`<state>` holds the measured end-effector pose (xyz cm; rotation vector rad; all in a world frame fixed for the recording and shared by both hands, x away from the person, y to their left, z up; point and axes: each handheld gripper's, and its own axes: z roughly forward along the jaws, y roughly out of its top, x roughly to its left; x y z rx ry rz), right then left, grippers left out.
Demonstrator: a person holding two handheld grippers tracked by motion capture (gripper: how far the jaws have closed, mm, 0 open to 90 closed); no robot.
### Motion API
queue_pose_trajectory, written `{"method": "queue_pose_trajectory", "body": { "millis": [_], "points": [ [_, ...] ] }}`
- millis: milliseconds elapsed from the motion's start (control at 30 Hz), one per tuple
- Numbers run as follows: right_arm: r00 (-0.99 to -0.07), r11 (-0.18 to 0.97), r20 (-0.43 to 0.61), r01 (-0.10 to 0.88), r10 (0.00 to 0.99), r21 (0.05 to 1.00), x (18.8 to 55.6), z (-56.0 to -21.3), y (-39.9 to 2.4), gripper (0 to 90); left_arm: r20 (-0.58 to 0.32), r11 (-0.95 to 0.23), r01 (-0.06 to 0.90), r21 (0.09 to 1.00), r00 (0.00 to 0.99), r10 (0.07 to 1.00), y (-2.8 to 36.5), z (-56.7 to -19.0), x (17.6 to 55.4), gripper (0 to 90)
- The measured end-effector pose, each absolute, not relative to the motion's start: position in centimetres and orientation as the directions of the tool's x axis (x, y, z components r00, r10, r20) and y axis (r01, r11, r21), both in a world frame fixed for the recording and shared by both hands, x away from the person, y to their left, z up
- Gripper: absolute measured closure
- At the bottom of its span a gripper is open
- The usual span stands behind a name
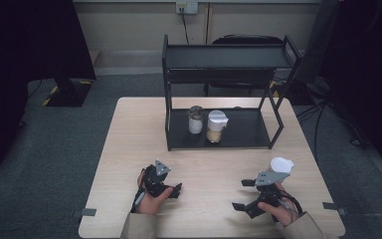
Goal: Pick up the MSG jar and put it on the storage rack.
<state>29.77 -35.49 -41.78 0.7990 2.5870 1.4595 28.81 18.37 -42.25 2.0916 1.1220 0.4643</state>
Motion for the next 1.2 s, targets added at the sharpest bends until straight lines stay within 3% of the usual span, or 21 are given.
{"method": "queue_pose_trajectory", "body": {
  "millis": [1200],
  "points": [
    [-0.893, 0.448, 0.213, 0.39, 0.396, 0.804, 29.7, -42.0, -37.4, 1.7, -0.018, -0.371, 0.575, 0.729, 0.558, 0.83, 18.4, -42.3, 28.8, 0.0]
  ]
}}
